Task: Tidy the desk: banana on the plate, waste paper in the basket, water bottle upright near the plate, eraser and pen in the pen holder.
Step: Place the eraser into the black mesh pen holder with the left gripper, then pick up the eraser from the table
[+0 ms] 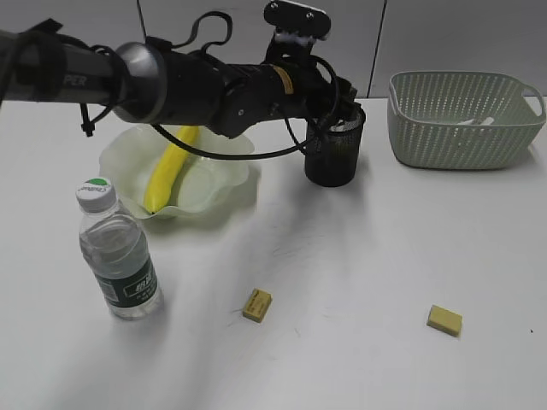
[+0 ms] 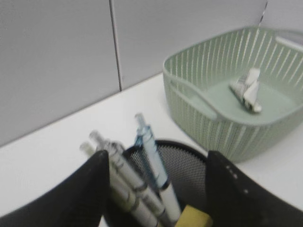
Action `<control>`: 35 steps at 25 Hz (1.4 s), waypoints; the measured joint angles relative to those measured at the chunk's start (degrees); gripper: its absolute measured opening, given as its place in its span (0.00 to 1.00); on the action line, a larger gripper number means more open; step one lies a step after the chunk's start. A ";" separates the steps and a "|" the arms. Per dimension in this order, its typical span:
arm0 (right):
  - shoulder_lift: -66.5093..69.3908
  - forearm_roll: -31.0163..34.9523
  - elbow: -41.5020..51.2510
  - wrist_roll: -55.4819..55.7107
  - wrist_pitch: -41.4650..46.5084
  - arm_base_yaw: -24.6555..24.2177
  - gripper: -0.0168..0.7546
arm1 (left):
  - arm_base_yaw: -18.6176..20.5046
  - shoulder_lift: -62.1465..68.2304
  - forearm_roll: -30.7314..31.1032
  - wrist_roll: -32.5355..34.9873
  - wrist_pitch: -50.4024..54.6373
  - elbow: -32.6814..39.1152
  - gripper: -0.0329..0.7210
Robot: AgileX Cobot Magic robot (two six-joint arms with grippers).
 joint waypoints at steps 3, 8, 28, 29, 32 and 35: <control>0.00 0.00 0.00 0.00 0.00 0.00 0.36 | 0.19 -4.01 -0.24 0.00 9.90 0.06 0.66; 0.00 0.00 0.00 0.00 0.00 0.00 0.36 | 0.31 -16.50 1.70 0.00 16.24 1.79 0.60; 0.00 0.00 0.00 0.00 0.01 0.00 0.36 | -0.22 -112.05 1.88 -3.12 70.56 59.80 0.59; 0.00 0.00 0.00 0.00 0.01 0.00 0.36 | -0.22 -115.12 1.55 -3.16 71.58 60.46 0.59; 0.00 0.00 0.00 0.00 0.01 0.00 0.36 | -0.22 -123.48 0.48 -3.24 73.05 61.18 0.58; 0.00 0.00 0.00 0.00 0.06 0.00 0.36 | -0.22 -128.38 0.17 -3.24 73.13 61.18 0.58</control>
